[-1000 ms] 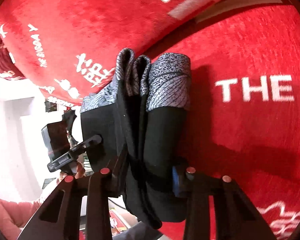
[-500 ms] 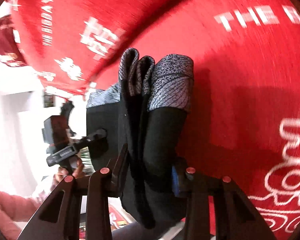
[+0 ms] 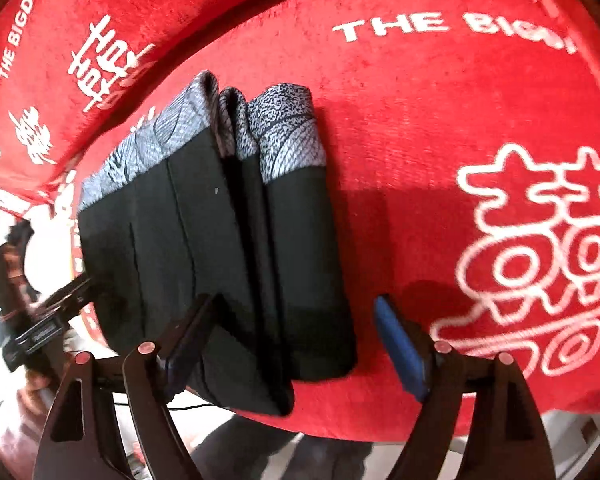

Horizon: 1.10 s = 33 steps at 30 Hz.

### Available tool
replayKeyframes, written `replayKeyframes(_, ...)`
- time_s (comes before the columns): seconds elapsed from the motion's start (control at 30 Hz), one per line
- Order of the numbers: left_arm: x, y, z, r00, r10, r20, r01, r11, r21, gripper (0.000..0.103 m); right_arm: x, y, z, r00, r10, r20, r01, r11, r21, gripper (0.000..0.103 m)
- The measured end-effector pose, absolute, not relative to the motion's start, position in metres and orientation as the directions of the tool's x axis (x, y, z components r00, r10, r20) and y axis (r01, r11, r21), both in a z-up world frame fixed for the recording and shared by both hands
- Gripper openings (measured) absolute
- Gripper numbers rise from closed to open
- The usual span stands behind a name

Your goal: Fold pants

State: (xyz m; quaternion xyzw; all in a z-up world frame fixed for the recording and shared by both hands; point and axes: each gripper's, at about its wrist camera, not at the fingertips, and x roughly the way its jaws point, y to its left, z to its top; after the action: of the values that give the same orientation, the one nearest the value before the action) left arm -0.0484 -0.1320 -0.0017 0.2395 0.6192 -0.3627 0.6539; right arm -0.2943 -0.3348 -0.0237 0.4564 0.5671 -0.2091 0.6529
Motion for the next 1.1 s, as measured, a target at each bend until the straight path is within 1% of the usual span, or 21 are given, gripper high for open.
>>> replayKeyframes(0.07,-0.056,-0.125,0.008,-0.01,-0.176,-0.984,0.781,0.614,-0.118,0.103,-0.298,-0.327,-0.016,0.243,0.202,-0.949,0.802,0.508,0.314,0.085)
replayKeyframes(0.13,-0.065,-0.123,0.014,0.004,-0.161,-0.987,0.785,0.612,-0.096,0.103,-0.299,-0.318,-0.01,0.228,0.178,-0.957,0.816,0.502,0.288,0.089)
replayKeyframes(0.2,-0.07,-0.112,0.019,0.001,-0.142,-0.99,0.794,0.602,-0.085,0.103,-0.305,-0.31,-0.003,0.227,0.162,-0.96,0.831,0.481,0.278,0.099)
replayKeyframes(0.23,-0.076,-0.11,0.019,-0.006,-0.123,-0.992,0.8,0.595,-0.079,0.103,-0.305,-0.305,0.0,0.228,0.156,-0.961,0.837,0.474,0.275,0.102)
replayKeyframes(0.33,-0.087,-0.098,0.021,-0.003,-0.084,-0.996,0.812,0.581,-0.052,0.103,-0.314,-0.295,0.012,0.241,0.138,-0.961,0.844,0.458,0.277,0.103)
replayKeyframes(0.43,-0.1,-0.09,0.019,0.014,-0.034,-0.999,0.818,0.575,-0.008,0.103,-0.322,-0.285,0.017,0.196,0.13,-0.972,0.858,0.457,0.234,0.103)
replayKeyframes(0.57,-0.117,-0.076,0.037,0.057,-0.048,-0.997,0.836,0.549,0.022,0.103,-0.323,-0.272,0.028,0.126,0.111,-0.986,0.863,0.477,0.164,0.103)
replayKeyframes(0.7,-0.132,-0.068,0.062,0.089,-0.066,-0.994,0.844,0.535,0.04,0.103,-0.319,-0.258,0.047,0.094,0.081,-0.992,0.85,0.512,0.123,0.103)
replayKeyframes(0.8,-0.137,-0.069,0.076,0.08,-0.056,-0.995,0.842,0.539,0.038,0.103,-0.317,-0.249,0.063,0.097,0.073,-0.993,0.843,0.524,0.12,0.103)
replayKeyframes(0.93,-0.142,-0.07,0.101,0.095,-0.08,-0.992,0.842,0.538,0.037,0.103,-0.312,-0.238,0.084,0.11,0.069,-0.992,0.839,0.529,0.129,0.103)
replayKeyframes(1.1,-0.133,-0.069,0.119,0.091,-0.072,-0.993,0.821,0.57,0.034,0.103,-0.303,-0.225,0.108,0.127,0.048,-0.991,0.829,0.544,0.132,0.103)
